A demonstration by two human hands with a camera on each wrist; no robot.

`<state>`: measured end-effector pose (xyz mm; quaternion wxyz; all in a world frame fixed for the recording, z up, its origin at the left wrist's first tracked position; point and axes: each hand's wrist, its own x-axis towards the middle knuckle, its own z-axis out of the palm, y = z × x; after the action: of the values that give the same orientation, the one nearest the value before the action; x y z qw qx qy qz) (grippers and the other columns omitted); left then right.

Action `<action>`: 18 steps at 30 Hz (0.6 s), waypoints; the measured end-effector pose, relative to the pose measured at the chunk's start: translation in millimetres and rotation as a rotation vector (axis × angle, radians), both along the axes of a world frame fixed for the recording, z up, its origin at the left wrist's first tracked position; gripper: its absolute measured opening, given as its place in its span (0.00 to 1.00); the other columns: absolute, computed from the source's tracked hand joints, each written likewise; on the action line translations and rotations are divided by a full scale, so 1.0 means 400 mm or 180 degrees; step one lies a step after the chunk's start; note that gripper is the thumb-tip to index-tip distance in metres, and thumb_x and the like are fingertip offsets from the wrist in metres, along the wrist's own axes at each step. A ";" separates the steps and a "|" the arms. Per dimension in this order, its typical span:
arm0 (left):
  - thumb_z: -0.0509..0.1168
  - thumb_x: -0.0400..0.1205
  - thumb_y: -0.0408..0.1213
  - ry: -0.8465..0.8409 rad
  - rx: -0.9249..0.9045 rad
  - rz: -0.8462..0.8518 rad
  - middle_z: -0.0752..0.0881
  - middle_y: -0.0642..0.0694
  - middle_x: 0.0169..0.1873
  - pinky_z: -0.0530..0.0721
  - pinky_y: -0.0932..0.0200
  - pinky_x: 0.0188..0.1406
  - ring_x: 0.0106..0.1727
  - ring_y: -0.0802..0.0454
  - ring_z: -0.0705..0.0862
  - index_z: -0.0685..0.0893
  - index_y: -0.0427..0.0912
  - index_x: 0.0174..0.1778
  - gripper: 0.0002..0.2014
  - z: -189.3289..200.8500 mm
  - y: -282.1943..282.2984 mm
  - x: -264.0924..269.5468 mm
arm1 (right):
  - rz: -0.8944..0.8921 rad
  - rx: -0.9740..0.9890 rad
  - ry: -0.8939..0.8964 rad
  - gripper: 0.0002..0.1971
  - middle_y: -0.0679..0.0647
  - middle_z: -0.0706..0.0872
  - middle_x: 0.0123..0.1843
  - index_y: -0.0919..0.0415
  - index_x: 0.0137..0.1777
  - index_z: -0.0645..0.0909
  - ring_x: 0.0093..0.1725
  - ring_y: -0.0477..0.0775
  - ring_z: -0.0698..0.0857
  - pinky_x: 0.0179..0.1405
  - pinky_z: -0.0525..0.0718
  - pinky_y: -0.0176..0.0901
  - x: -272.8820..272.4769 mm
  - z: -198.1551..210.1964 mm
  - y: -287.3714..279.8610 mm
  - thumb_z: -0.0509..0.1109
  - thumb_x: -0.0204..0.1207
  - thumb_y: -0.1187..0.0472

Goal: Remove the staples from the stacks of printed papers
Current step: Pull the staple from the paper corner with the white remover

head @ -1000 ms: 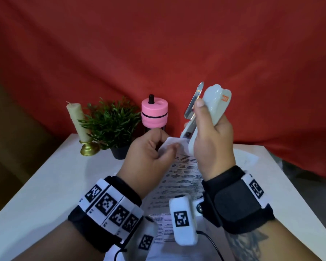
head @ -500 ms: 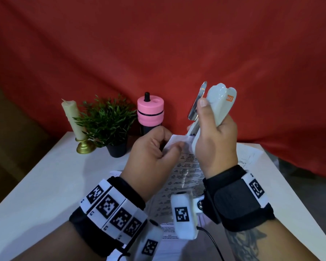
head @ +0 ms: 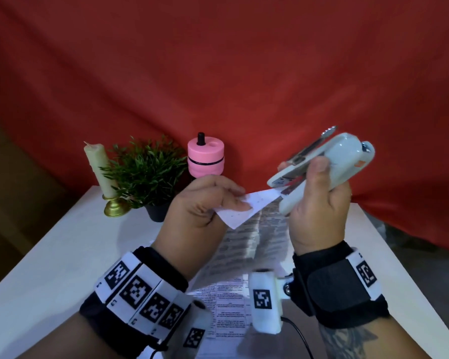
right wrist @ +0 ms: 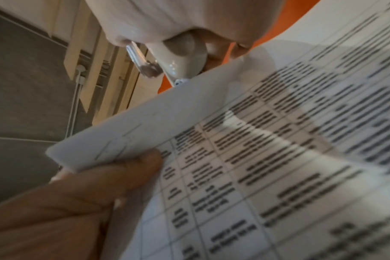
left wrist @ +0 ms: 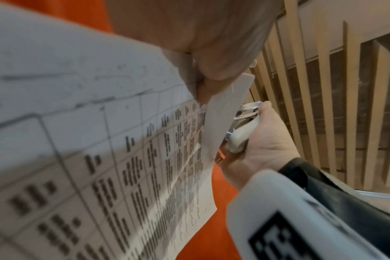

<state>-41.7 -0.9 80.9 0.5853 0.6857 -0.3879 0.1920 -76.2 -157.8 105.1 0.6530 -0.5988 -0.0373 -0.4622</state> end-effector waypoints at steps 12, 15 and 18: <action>0.68 0.71 0.12 0.0374 -0.0377 -0.0133 0.91 0.44 0.51 0.86 0.46 0.55 0.54 0.48 0.89 0.90 0.38 0.33 0.16 -0.015 -0.004 -0.004 | -0.0065 -0.0637 -0.0385 0.21 0.33 0.69 0.25 0.47 0.34 0.67 0.28 0.32 0.71 0.34 0.71 0.25 -0.010 -0.023 -0.008 0.59 0.79 0.33; 0.67 0.76 0.15 0.0660 -0.0376 -0.0165 0.91 0.48 0.49 0.88 0.51 0.50 0.50 0.50 0.90 0.90 0.41 0.37 0.16 -0.009 0.001 -0.010 | -0.0007 -0.0543 -0.0363 0.21 0.35 0.67 0.24 0.43 0.29 0.69 0.26 0.33 0.68 0.30 0.68 0.28 -0.010 -0.018 -0.005 0.60 0.78 0.32; 0.67 0.81 0.25 0.0987 -0.0208 0.0064 0.91 0.52 0.44 0.89 0.54 0.41 0.41 0.48 0.88 0.87 0.50 0.48 0.13 0.017 -0.002 -0.014 | 0.0018 -0.0429 -0.0401 0.19 0.36 0.71 0.26 0.46 0.35 0.71 0.28 0.33 0.71 0.31 0.71 0.29 -0.009 -0.008 0.004 0.62 0.77 0.33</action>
<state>-47.2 -1.5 87.7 0.6582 0.6915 -0.2795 0.1023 -79.7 -156.4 102.1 0.6089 -0.6110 -0.1110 -0.4935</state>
